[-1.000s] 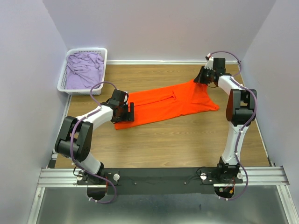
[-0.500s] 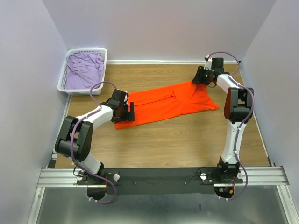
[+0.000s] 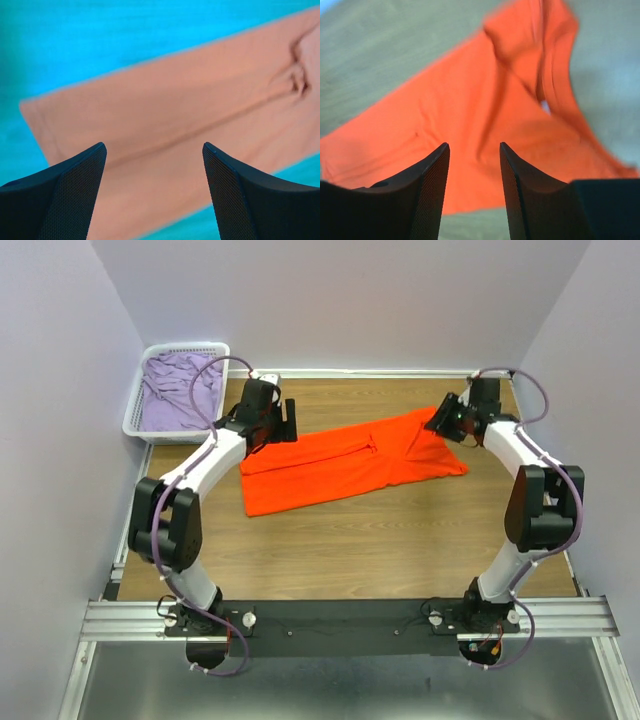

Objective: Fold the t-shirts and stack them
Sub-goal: Fold the tshirt

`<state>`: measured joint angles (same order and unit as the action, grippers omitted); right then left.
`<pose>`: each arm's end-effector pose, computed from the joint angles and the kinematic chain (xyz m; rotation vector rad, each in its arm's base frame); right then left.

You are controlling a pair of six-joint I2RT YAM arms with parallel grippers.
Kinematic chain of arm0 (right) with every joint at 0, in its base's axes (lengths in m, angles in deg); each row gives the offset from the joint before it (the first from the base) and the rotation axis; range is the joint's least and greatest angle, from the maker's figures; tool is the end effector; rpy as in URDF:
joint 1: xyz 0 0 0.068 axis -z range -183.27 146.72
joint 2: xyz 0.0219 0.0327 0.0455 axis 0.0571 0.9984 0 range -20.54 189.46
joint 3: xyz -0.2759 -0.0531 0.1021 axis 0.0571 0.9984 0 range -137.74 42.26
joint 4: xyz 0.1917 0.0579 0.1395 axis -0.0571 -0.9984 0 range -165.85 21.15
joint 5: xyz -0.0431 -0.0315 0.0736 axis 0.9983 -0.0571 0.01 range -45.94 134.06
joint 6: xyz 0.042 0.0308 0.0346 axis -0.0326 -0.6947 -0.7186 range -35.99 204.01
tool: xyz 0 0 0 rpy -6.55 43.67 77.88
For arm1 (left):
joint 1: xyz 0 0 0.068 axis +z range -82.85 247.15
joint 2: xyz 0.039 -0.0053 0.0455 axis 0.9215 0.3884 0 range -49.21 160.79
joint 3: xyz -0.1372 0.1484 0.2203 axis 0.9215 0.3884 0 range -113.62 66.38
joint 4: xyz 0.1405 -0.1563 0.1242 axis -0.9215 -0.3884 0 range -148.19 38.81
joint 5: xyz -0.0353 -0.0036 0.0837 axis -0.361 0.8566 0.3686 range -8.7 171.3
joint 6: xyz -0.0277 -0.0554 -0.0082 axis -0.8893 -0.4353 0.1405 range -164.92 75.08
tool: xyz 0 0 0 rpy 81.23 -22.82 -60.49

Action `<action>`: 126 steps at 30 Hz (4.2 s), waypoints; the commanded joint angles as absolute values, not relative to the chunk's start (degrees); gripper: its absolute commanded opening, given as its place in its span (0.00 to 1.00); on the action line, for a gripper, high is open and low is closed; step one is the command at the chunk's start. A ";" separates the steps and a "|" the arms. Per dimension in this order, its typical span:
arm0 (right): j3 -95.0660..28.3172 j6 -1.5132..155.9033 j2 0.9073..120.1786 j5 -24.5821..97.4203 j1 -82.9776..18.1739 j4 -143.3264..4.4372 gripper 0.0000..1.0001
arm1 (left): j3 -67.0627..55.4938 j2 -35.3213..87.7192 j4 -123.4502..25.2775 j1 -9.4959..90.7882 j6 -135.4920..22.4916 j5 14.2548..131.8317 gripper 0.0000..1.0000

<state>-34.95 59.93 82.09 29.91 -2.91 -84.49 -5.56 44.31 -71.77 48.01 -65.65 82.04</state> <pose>0.4045 0.0091 0.2754 0.3610 2.2825 0.4961 0.3410 -0.1177 0.2949 -0.0391 2.3304 -0.3385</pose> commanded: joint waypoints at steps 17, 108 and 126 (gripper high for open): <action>-27.08 52.98 92.74 41.07 -2.75 -82.12 0.47 | -5.96 62.86 -70.88 48.07 -61.18 82.28 0.84; -61.45 94.20 113.58 65.94 -36.41 -90.03 0.23 | 26.83 24.36 -56.55 52.47 -69.09 79.37 0.86; -58.11 94.29 106.64 59.09 -36.67 -90.03 0.01 | 27.01 24.44 -56.11 52.47 -69.09 78.67 0.86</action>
